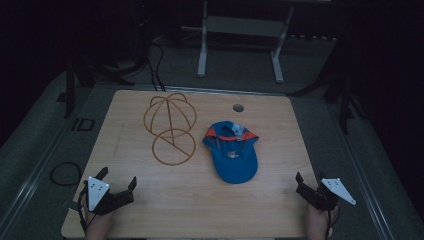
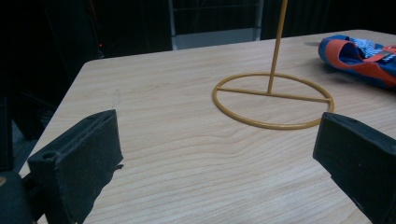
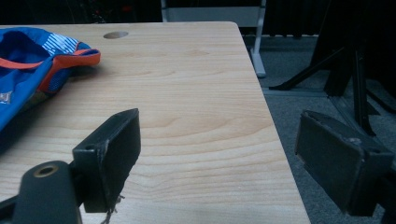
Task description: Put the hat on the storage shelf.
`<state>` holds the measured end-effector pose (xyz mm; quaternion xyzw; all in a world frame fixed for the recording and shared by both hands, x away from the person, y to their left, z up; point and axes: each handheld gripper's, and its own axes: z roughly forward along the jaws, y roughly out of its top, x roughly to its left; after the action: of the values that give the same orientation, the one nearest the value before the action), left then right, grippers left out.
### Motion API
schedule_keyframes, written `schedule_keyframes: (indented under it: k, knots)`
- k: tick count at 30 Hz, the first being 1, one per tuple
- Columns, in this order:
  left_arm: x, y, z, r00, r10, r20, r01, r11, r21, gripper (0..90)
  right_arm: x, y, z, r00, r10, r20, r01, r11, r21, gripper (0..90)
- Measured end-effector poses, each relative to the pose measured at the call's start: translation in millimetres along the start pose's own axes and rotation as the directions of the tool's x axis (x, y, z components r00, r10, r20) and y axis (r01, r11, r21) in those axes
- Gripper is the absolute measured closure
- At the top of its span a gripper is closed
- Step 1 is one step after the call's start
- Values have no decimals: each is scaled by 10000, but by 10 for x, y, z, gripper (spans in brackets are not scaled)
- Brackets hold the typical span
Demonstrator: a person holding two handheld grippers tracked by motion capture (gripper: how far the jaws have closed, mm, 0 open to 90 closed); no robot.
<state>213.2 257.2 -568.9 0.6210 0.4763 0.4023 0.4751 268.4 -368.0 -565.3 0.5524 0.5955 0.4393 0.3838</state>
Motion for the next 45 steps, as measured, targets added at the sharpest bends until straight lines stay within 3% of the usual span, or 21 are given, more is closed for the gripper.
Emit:
schedule_keyframes:
  k: [10,15,18,20,27,32,37,41,43,45]
  knots:
    - [-9,-1,6,10000,82,12,-82,9999,58,14,-26,7,6,9996,265,52,-266,9994,239,153]
    - [-23,4,5,9999,96,-84,-95,9999,46,14,13,57,16,9992,61,-403,-42,9988,480,153]
    - [-26,10,-3,10000,-14,-55,14,10000,-20,14,75,106,37,9992,-131,-385,166,9954,940,153]
    - [-30,12,-4,10000,-80,-16,80,10000,-52,14,117,146,70,9978,-156,-641,230,9929,1163,153]
    - [-37,11,3,9996,-275,-93,274,9996,-111,14,269,347,175,9917,-374,-1234,536,9901,1300,169]
    - [-36,9,9,9994,-349,-18,349,9994,-79,14,389,489,284,9832,-377,-1783,621,9892,1328,167]
    - [-42,24,-3,9947,-825,613,855,9952,-468,14,548,658,392,9674,-479,-2485,840,9870,1367,141]
    - [-56,19,11,9978,-427,506,431,9990,-70,15,660,805,483,9573,-605,-2827,1023,9855,1356,140]
    - [-56,19,18,9986,-401,343,397,9991,123,15,708,883,535,9491,-552,-3102,1032,9847,1405,139]
    - [-48,21,15,9977,-552,404,550,9985,51,15,763,956,583,9485,-602,-3111,1068,9851,1351,140]
